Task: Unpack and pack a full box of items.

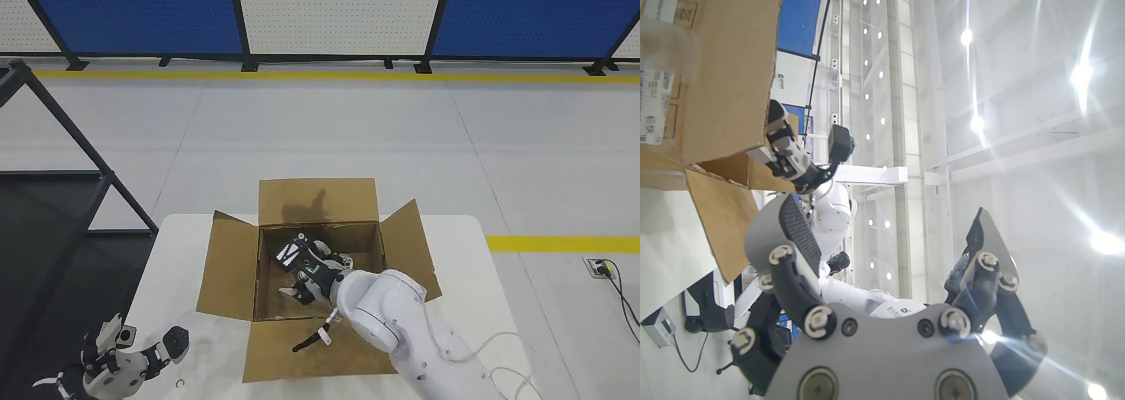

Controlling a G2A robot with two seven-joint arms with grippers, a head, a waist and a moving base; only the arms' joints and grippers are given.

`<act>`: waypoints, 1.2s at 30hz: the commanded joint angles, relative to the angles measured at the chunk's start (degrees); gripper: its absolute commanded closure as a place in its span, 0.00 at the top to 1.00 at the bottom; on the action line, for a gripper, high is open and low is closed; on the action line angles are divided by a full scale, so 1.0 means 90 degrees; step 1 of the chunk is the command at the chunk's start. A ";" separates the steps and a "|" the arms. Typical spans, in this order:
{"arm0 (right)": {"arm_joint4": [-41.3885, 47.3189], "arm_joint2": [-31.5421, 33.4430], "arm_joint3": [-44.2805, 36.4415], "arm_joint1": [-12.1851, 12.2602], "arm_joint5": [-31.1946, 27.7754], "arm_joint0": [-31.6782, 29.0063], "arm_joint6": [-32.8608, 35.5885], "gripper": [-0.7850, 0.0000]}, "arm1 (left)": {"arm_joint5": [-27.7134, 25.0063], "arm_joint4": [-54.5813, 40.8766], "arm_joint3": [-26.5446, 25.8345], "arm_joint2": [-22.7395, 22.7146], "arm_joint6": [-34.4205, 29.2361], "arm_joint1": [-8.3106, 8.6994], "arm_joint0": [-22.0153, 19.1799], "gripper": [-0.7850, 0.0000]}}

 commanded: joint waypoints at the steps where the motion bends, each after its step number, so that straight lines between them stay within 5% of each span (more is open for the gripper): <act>1: -0.0052 0.0282 -0.0719 0.0061 0.0186 -0.0345 0.0057 1.00 | 0.0000 0.0000 0.0000 0.0000 0.0000 0.0000 0.0000 1.00; 16: 0.0029 0.0337 -0.0830 0.0069 0.0186 -0.0463 -0.0091 1.00 | -0.0041 0.0091 -0.0060 0.0015 0.0107 0.0000 -0.0004 1.00; 26: 0.0702 0.1527 -0.2427 0.0235 0.0423 -0.1306 0.0264 1.00 | -0.1469 0.1735 -0.0489 0.0126 -0.0165 0.0040 0.0062 1.00; 36: 0.2870 0.3129 -0.3090 0.0361 0.0337 -0.1752 0.0628 1.00 | -0.2679 0.2968 -0.0649 0.0279 -0.0393 0.0075 0.0118 1.00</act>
